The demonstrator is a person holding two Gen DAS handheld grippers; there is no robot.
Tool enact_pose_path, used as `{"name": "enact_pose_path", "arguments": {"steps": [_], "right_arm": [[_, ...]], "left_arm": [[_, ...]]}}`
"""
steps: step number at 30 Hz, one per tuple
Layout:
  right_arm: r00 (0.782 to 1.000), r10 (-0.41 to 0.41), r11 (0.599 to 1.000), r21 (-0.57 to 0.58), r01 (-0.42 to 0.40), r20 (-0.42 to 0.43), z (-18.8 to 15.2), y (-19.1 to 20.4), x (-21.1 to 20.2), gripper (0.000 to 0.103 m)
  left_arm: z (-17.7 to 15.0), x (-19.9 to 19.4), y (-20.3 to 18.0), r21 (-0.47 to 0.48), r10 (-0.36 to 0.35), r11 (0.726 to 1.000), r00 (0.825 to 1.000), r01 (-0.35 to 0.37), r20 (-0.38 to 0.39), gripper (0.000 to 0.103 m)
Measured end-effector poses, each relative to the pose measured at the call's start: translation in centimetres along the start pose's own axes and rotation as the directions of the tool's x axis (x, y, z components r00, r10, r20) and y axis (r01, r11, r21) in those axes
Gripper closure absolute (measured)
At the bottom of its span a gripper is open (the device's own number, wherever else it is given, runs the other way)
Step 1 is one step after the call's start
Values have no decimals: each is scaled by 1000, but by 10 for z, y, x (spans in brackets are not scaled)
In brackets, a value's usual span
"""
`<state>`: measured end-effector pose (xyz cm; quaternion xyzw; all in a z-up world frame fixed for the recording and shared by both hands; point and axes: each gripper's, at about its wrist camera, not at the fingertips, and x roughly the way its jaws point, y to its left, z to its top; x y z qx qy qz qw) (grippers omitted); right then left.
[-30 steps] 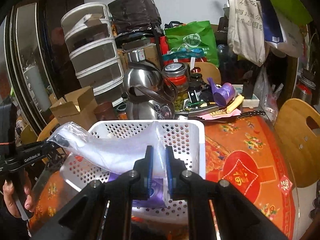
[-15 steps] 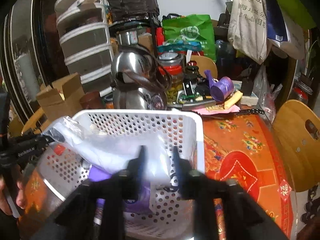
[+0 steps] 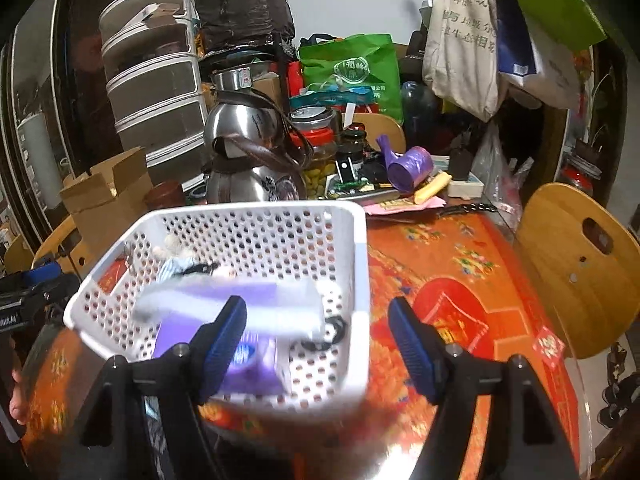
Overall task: Organize soft objects
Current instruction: 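Grasp the pink paper envelope with both grippers at its edge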
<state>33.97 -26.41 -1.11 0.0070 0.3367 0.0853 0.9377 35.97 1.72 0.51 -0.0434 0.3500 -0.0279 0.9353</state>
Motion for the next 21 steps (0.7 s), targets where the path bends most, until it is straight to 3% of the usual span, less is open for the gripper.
{"name": "enact_pose_path", "arguments": {"steps": [5, 10, 14, 18, 21], "right_arm": [[1000, 5, 1000, 19, -5, -20, -38, -1, -36, 26], [996, 72, 995, 71, -69, -49, -103, -1, -72, 26], [979, 136, 988, 86, -125, -150, -150, 8, -80, 26], [965, 184, 982, 88, -170, -189, -185, 21, -85, 26], [954, 220, 975, 49, -215, -203, -199, 38, -89, 26]], "left_arm": [[-40, -27, 2, 1, -7, 1000, 997, 7, -73, 21], [-98, -63, 11, -56, -71, 996, 989, 64, -126, 21], [-153, -77, 7, -65, -107, 993, 980, 98, -168, 21], [-203, -87, -2, -56, -109, 993, 979, 101, -170, 21], [-223, -85, -9, -54, -145, 989, 970, 137, -196, 21]]}}
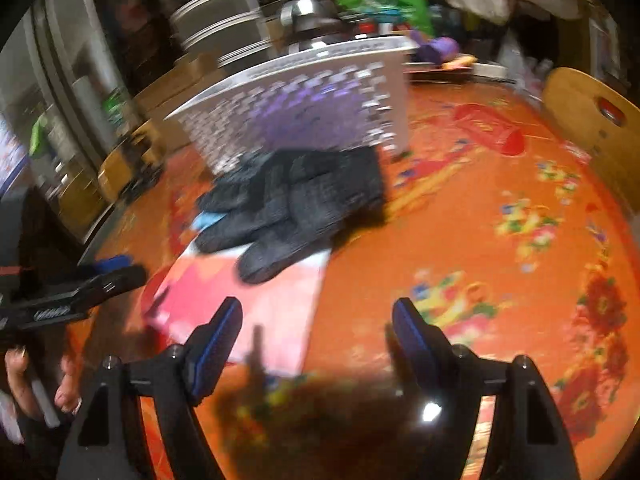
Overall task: Organize soft objects
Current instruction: 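Grasp the pink paper envelope with both grippers at its edge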
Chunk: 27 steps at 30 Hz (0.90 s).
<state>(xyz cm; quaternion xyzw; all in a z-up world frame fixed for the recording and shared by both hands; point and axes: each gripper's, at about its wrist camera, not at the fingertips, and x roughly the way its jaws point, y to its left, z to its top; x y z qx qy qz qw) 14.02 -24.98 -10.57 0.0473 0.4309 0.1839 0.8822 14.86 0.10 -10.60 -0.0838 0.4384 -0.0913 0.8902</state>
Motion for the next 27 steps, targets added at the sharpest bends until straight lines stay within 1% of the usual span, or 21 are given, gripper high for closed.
{"name": "enact_pose_path", "arguments": {"steps": [3, 6, 7, 8, 9, 12, 13, 14, 16, 18, 20, 22, 24, 27], "right_arm": [[1000, 27, 999, -22, -27, -15, -8, 11, 6, 26], [997, 44, 998, -35, -46, -61, -11, 17, 20, 35], [998, 30, 998, -55, -33, -52, -12, 21, 21, 37], [998, 13, 997, -71, -17, -61, -12, 24, 23, 37], [998, 7, 997, -82, -12, -63, -12, 26, 23, 38], [998, 22, 995, -96, -28, -64, -12, 32, 26, 42], [998, 23, 994, -109, -30, -64, -13, 36, 28, 44], [998, 19, 993, -118, -26, -61, -13, 38, 28, 44], [998, 14, 992, -125, -21, -57, -13, 40, 30, 46], [999, 13, 992, -123, -19, -52, -14, 38, 29, 53], [998, 23, 993, -116, -29, -53, -14, 35, 29, 70], [997, 44, 992, -113, -50, -56, -14, 35, 31, 74], [997, 45, 990, -131, -53, -62, -14, 40, 33, 75], [998, 31, 988, -149, -39, -57, -14, 46, 35, 76]], "left_arm": [[-12, 6, -7, 8, -20, 1000, 1000, 20, -2, 21], [-18, 19, -11, 18, -38, 999, 999, 38, -29, 21], [-19, 22, -11, 18, -45, 999, 998, 46, -37, 22], [-20, 25, -13, 23, -49, 998, 998, 50, -36, 24], [-20, 24, -15, 32, -40, 999, 999, 41, -29, 27], [-23, 24, -22, 57, -56, 997, 998, 58, -29, 41], [-21, 25, -24, 64, -57, 996, 998, 59, -28, 53], [-23, 25, -27, 73, -64, 995, 998, 66, -27, 60], [-23, 27, -31, 83, -106, 991, 994, 109, -35, 62], [-23, 29, -35, 81, -135, 987, 990, 138, -43, 65], [-22, 30, -34, 74, -144, 986, 989, 147, -44, 67], [-22, 29, -33, 63, -161, 985, 986, 164, -48, 67], [-22, 29, -35, 68, -172, 982, 984, 175, -51, 67], [-25, 28, -41, 97, -161, 981, 985, 166, -52, 67]]}}
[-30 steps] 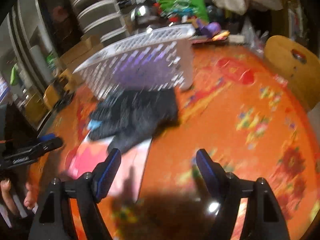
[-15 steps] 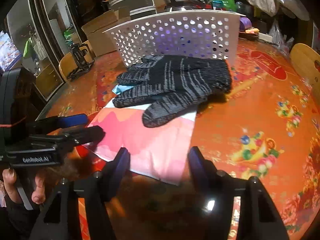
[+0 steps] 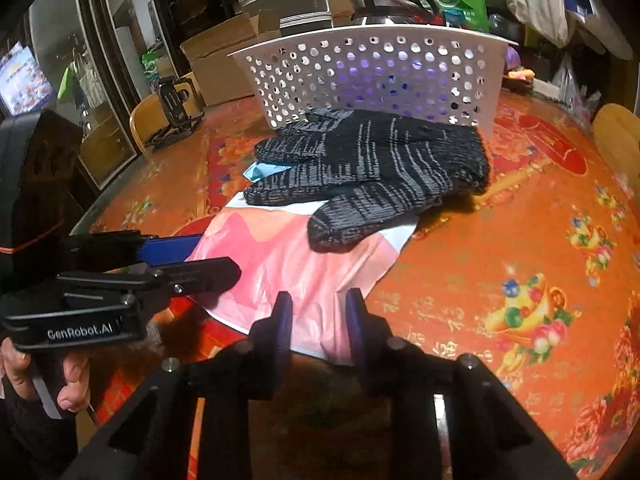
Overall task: Organize soft objects
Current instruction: 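Grasp the pink paper envelope with both grippers at its edge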
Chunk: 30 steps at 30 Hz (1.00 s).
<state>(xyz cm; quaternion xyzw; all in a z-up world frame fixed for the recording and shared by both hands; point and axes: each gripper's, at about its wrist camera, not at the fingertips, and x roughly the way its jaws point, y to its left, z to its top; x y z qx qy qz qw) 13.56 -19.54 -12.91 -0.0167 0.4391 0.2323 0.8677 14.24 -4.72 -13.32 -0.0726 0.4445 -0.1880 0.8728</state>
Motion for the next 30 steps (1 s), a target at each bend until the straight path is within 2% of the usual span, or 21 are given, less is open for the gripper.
{"name": "enact_pose_path", "arguments": {"steps": [3, 5, 8, 11, 13, 25, 30], "right_arm": [[1000, 10, 1000, 10, -10, 7, -1, -2, -1, 84], [1000, 11, 1000, 14, -11, 15, -3, -2, -3, 92], [1000, -10, 1000, 8, 10, 26, -5, 1, -6, 97], [999, -21, 1000, -2, 21, 40, -9, 4, -11, 98], [999, -17, 1000, -6, 18, 47, -11, 5, -13, 98], [993, -13, 1000, -12, 15, 115, -13, 11, -39, 99], [991, -8, 1000, -17, 11, 136, -12, 17, -50, 100]], "left_arm": [[-1, 0, -2, 8, 5, 1000, 1000, -5, 0, 68], [-3, -1, -2, 3, -3, 1000, 1000, 3, 1, 73], [-6, -4, -2, 0, 8, 1000, 1000, -8, 12, 81], [-9, -9, -3, 4, 12, 1000, 999, -12, 31, 85], [-12, -14, 0, -6, -1, 1000, 999, 1, 46, 85], [-24, -63, -18, 53, 15, 998, 987, -24, 162, 89], [-24, -70, -17, 52, 10, 998, 986, -19, 169, 90]]}}
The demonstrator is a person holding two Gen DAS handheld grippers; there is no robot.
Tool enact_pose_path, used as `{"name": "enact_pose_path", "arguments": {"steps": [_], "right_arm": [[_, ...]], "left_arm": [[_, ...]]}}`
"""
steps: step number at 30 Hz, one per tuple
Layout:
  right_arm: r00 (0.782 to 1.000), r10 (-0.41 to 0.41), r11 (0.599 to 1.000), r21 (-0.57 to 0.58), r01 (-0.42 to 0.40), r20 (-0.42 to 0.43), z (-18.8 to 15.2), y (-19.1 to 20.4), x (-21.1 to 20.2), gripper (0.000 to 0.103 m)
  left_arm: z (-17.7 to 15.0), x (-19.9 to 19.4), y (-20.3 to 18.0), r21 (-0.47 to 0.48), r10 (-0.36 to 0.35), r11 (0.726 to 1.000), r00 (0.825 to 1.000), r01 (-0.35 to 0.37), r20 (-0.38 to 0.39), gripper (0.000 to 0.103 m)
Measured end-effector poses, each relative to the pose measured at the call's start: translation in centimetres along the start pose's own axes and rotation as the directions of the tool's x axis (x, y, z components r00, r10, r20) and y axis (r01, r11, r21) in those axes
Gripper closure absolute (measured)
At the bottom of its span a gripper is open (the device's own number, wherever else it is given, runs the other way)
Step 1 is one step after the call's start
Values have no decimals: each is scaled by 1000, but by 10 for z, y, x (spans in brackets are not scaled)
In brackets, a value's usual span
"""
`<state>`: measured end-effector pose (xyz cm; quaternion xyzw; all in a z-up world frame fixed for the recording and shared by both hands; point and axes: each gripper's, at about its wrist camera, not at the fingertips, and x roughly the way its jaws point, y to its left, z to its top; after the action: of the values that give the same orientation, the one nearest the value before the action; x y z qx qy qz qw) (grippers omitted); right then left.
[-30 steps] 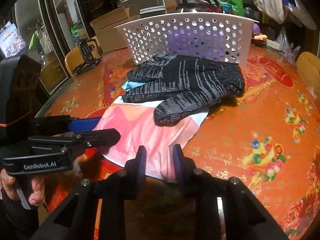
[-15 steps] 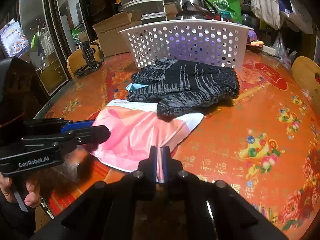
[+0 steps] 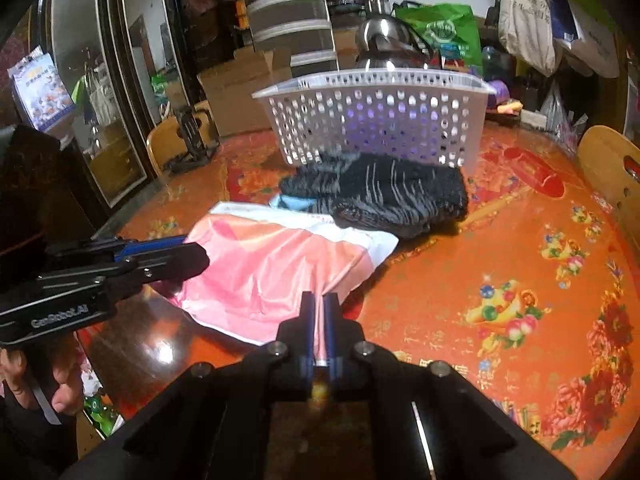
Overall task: Organize soft objects
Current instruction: 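Grasp the pink paper envelope with both grippers at its edge, then lift the pink envelope with both grippers and drop it into the basket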
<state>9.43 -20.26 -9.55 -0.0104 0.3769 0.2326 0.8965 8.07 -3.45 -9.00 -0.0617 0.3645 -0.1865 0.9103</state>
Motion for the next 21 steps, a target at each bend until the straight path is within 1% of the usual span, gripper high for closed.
{"name": "enact_pose_path", "arguments": {"steps": [5, 11, 17, 21], "right_arm": [[999, -4, 1000, -21, 5, 54, 13, 9, -22, 100], [995, -18, 998, -55, 24, 100, 34, 17, -41, 100], [989, -43, 996, -76, 54, 140, 59, 18, -53, 100], [983, -56, 994, -84, 71, 175, 82, 14, -60, 100]], "left_arm": [[7, -16, 0, 3, 9, 1000, 999, -9, 39, 91], [27, -36, -4, 18, 14, 1000, 996, -16, 90, 92], [50, -48, -6, 25, 15, 1000, 992, -18, 128, 93], [74, -51, -8, 33, 17, 999, 988, -22, 151, 94]]}}
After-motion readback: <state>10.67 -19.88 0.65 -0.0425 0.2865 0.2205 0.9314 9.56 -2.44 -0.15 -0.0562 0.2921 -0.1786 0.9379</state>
